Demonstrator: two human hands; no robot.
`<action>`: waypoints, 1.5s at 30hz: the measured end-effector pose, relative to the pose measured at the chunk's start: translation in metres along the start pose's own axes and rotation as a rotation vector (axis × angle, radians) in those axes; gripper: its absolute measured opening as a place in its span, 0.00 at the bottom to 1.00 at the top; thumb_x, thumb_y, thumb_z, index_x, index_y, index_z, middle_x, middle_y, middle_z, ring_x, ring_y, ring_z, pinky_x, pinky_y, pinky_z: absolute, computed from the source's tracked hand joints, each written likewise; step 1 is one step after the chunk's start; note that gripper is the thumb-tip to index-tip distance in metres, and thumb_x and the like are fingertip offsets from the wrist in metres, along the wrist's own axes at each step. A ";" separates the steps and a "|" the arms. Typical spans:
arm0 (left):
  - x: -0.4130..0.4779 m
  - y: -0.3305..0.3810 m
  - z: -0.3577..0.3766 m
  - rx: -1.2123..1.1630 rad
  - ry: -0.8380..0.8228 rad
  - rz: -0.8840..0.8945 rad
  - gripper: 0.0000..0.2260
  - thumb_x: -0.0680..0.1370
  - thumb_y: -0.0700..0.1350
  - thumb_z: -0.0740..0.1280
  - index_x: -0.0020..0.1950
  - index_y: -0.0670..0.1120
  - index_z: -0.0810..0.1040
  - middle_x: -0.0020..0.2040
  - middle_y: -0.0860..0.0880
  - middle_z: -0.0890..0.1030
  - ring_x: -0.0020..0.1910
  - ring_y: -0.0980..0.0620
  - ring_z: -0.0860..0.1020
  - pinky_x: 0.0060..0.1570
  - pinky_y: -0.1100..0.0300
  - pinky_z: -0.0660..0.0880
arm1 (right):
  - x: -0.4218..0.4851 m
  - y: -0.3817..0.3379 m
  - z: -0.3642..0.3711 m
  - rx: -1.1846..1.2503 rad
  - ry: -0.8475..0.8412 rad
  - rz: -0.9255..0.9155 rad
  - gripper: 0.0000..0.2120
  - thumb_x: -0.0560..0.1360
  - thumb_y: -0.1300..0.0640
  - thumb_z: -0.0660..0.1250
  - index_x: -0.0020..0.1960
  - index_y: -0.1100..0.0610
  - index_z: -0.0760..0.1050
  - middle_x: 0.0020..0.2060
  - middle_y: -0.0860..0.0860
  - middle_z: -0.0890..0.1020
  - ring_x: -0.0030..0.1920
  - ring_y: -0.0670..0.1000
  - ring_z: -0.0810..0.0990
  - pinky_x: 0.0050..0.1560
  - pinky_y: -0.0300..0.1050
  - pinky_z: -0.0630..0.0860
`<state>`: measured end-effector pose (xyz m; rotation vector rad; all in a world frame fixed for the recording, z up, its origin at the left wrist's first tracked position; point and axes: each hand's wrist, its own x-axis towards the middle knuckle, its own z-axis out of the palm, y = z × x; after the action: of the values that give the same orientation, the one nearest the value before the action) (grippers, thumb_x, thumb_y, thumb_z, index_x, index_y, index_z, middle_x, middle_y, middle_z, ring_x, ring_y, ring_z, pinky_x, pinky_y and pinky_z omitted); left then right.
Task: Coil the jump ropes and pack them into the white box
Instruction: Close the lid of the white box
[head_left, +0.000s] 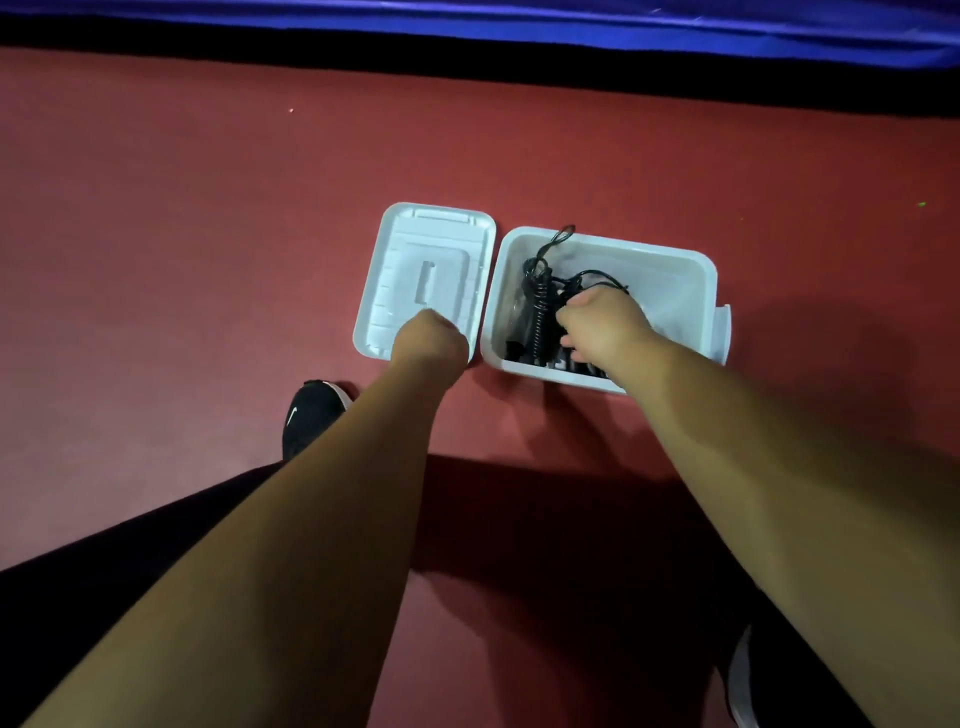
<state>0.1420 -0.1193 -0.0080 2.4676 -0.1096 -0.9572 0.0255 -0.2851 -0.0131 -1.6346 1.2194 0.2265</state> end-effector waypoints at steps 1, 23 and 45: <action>-0.004 -0.002 0.003 0.073 -0.030 0.001 0.15 0.80 0.38 0.63 0.65 0.41 0.80 0.61 0.42 0.83 0.63 0.40 0.81 0.63 0.48 0.79 | 0.001 0.006 0.002 -0.044 0.011 -0.018 0.18 0.73 0.57 0.64 0.57 0.67 0.80 0.49 0.66 0.86 0.46 0.61 0.86 0.52 0.63 0.85; 0.034 -0.065 0.045 0.534 -0.065 0.166 0.18 0.77 0.33 0.63 0.66 0.44 0.74 0.62 0.43 0.76 0.64 0.41 0.76 0.59 0.50 0.74 | 0.033 0.005 0.019 -0.370 -0.032 -0.262 0.26 0.80 0.64 0.58 0.72 0.46 0.80 0.75 0.44 0.76 0.70 0.51 0.77 0.68 0.41 0.73; -0.037 -0.049 -0.002 0.759 0.165 0.293 0.12 0.78 0.39 0.62 0.60 0.46 0.77 0.58 0.43 0.77 0.63 0.40 0.71 0.51 0.49 0.70 | -0.061 0.009 -0.012 -0.343 0.096 -0.252 0.16 0.80 0.65 0.59 0.56 0.60 0.86 0.55 0.58 0.86 0.54 0.63 0.83 0.56 0.52 0.81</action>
<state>0.1104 -0.0665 -0.0070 3.0621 -0.8961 -0.6479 -0.0149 -0.2577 0.0263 -2.0995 1.0723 0.2077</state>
